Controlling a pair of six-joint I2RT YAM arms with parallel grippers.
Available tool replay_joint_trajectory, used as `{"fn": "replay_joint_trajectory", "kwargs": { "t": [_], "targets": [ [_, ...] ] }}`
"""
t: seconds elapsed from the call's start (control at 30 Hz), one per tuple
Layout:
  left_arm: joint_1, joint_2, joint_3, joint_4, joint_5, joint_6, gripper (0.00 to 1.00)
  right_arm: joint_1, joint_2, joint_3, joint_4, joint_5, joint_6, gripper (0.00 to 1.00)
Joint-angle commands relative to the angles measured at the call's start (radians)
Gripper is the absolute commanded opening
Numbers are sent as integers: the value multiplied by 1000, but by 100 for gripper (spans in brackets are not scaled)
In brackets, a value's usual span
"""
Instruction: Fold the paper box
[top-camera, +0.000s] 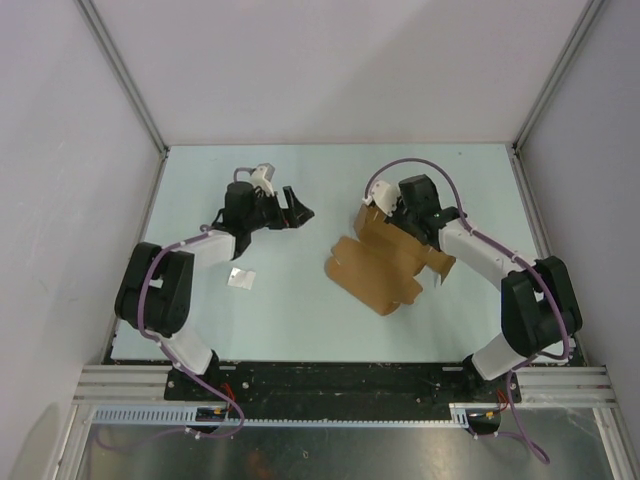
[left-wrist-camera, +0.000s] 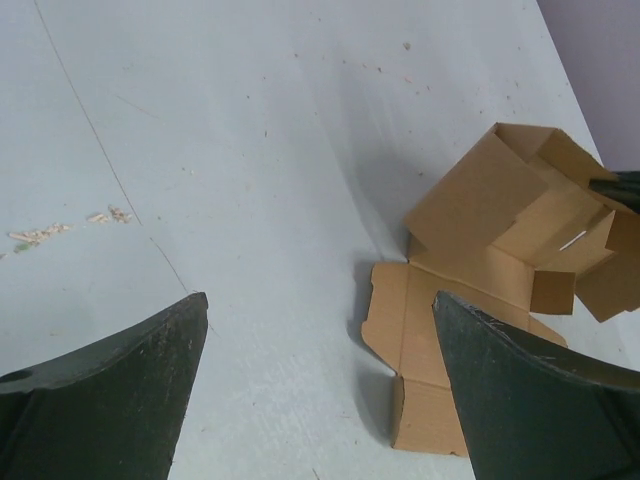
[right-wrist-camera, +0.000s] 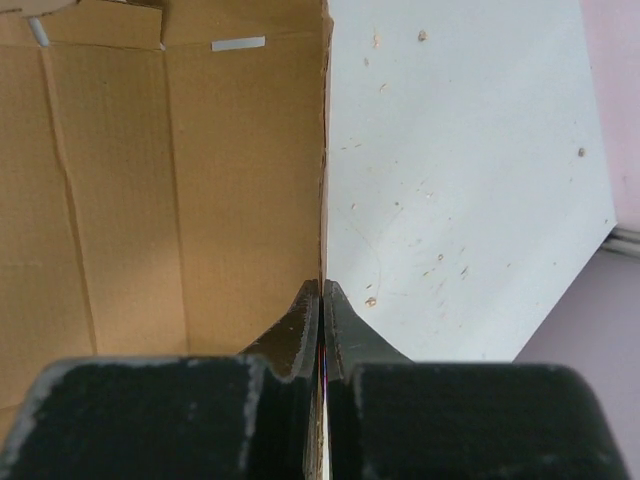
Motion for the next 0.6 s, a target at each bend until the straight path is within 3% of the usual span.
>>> {"fn": "replay_joint_trajectory", "kwargs": {
  "t": [0.0,0.1,0.2,0.3,0.47,0.53,0.57],
  "targets": [
    [27,-27,9,59,-35,-72,100,7,2,34,71,-1,-105,0],
    [89,-24,-18,133,46,-204,95,25,11,34,98,4,-107,0],
    [167,26,-93,398,195,-406,91,38,22,34,107,7,-96,0],
    [196,86,-95,552,321,-479,85,41,28,34,116,5,-77,0],
    [183,27,-125,559,246,-429,76,48,30,34,128,-4,-51,0],
    [179,-47,-153,540,158,-418,85,47,24,34,137,-12,-28,0],
    [170,-74,-147,421,126,-353,87,48,25,34,139,-16,-21,0]
  ]
}}
